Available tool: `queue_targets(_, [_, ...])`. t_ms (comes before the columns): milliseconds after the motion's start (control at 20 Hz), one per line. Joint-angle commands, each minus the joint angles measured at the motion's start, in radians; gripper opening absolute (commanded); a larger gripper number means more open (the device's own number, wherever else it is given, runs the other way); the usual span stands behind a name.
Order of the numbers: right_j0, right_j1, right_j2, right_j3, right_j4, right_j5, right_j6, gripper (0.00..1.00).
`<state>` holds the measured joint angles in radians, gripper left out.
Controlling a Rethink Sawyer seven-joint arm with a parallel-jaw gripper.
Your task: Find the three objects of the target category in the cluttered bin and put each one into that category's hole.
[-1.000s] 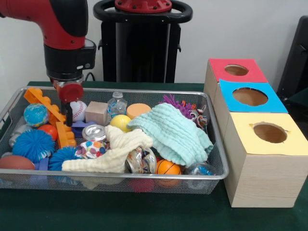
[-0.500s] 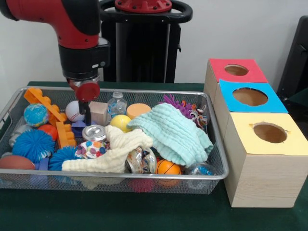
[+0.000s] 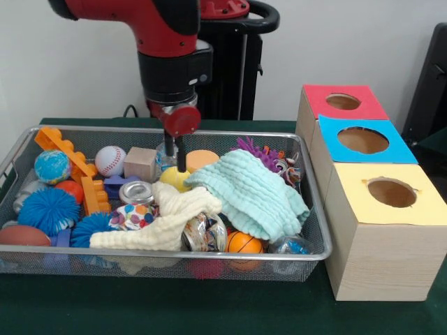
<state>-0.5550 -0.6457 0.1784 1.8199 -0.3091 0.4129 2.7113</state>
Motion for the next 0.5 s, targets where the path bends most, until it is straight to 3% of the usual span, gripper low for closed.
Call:
queue_targets(50, [0.033,-0.088,0.052,0.090,0.118,0.105,0.071,1.00])
queue_targets(500, [0.165,-0.144,-0.019,0.109,0.225,0.122,0.156,1.00])
